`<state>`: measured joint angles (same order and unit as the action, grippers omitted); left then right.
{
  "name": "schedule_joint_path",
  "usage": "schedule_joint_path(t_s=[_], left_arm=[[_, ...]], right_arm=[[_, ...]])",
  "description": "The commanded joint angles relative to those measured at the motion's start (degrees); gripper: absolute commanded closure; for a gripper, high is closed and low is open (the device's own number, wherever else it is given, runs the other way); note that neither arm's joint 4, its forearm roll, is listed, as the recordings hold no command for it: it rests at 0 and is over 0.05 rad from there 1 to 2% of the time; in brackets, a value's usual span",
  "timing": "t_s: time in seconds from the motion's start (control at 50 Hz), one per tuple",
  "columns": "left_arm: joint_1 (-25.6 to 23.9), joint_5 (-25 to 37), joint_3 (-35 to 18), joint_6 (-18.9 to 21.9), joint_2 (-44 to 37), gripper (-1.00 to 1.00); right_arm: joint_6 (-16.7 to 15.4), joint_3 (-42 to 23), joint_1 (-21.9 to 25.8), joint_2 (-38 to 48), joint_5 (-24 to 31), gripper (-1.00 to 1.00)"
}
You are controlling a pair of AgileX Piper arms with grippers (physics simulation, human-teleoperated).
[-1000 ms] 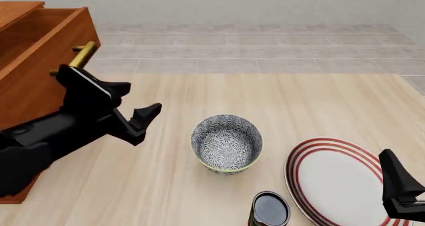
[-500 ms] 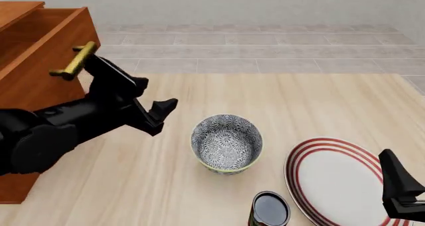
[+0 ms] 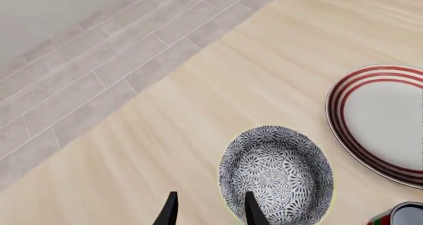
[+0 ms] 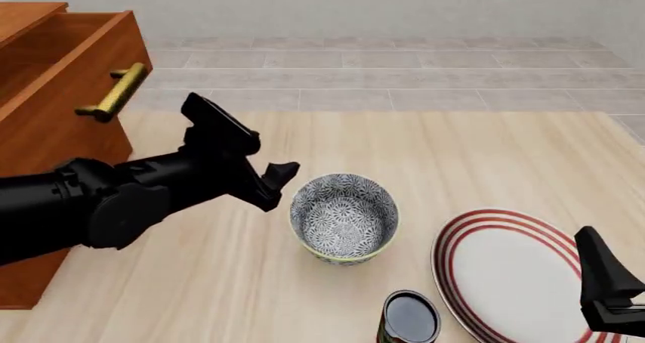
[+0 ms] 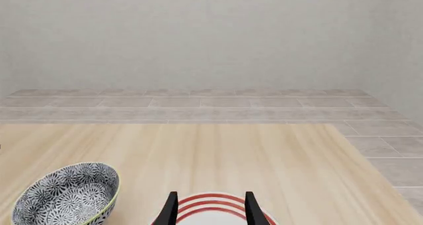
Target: Put the bowl on top of the cabinet.
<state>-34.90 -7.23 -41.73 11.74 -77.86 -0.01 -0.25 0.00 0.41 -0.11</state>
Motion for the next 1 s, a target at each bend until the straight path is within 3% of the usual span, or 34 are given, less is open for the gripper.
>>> schedule_joint_path(t_s=[0.02,0.42,1.0], left_arm=[[-1.3,-1.1,-1.7,-0.3,-4.0,-1.0],[-1.2,-3.5,-5.0,-1.8,-11.6,-1.0],[-1.8,-8.9,-5.9,-2.1,-21.1,-1.0]], right_arm=[[0.0,0.0,0.0,0.0,0.0,-1.0],[0.0,0.0,0.0,0.0,0.0,-1.0],[0.0,0.0,0.0,0.0,0.0,-1.0]])
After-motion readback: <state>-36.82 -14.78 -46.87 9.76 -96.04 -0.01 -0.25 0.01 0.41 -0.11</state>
